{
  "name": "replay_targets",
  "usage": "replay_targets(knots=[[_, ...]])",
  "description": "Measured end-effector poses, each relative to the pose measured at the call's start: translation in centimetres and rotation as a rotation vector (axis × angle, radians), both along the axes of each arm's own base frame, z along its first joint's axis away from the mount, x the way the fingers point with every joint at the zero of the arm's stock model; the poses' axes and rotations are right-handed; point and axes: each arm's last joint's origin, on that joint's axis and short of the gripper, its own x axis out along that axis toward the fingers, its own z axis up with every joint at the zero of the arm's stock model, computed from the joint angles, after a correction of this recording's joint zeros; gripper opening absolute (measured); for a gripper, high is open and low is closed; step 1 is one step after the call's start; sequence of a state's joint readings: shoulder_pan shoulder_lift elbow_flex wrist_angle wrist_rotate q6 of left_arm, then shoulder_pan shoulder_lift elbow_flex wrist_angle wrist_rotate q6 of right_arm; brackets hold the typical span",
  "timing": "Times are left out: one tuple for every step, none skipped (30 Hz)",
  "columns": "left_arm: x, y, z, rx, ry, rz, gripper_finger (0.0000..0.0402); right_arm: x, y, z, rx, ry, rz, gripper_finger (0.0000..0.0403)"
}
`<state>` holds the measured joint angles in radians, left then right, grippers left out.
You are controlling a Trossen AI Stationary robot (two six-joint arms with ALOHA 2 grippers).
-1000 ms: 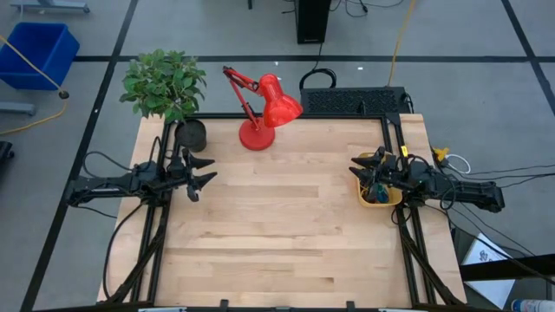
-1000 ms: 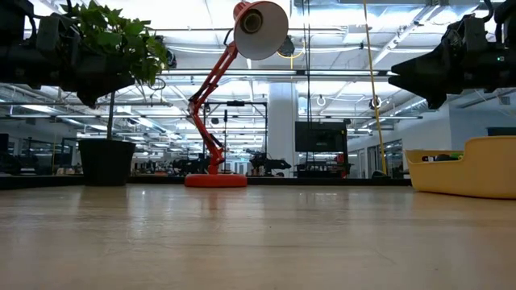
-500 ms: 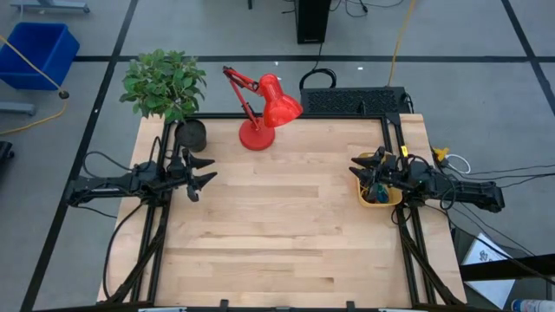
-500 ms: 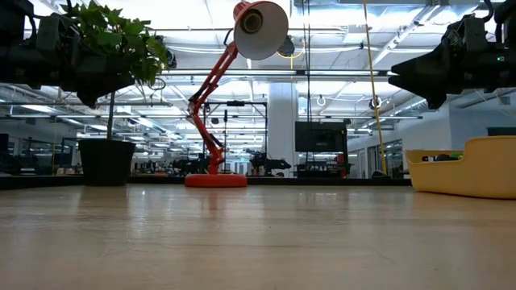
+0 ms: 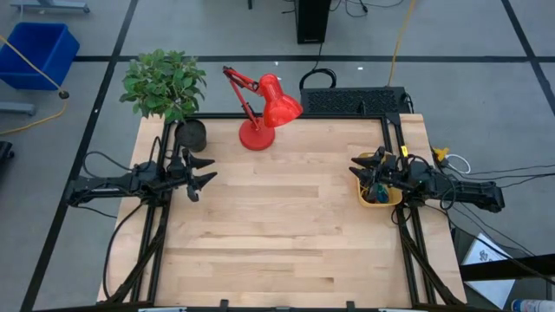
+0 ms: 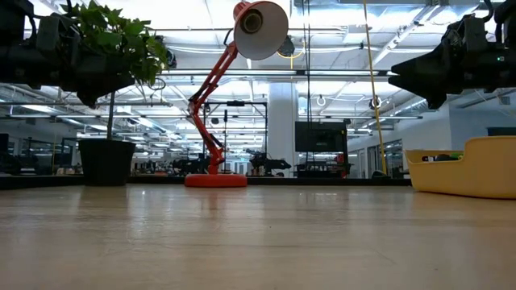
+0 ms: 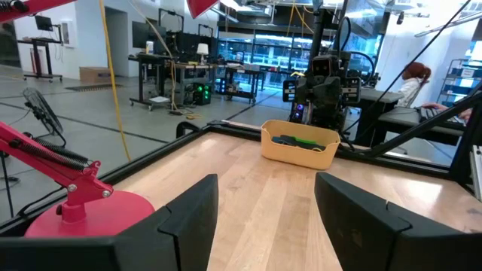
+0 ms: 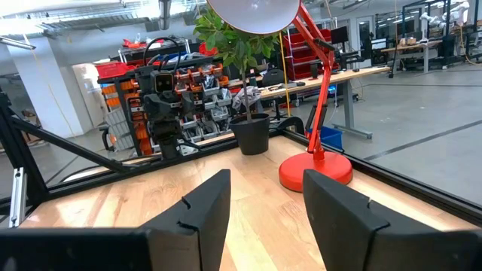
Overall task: Pick and place rubber bands into bin
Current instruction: Return to Home Position
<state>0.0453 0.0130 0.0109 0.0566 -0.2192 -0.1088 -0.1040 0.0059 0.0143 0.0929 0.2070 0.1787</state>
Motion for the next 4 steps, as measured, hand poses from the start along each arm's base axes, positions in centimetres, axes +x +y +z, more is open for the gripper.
replay_targets(knots=[[0.00, 0.00, 0.00, 0.000, 0.000, 0.000, 0.0228, 0.00, 0.00, 0.00, 0.000, 0.000, 0.000, 0.0160], [0.00, 0.00, 0.00, 0.000, 0.000, 0.000, 0.0228, 0.00, 0.00, 0.00, 0.000, 0.000, 0.000, 0.0160], [0.00, 0.00, 0.00, 0.000, 0.000, 0.000, 0.0228, 0.00, 0.00, 0.00, 0.000, 0.000, 0.000, 0.0160], [0.00, 0.00, 0.00, 0.000, 0.000, 0.000, 0.0228, 0.00, 0.00, 0.00, 0.000, 0.000, 0.000, 0.0160]])
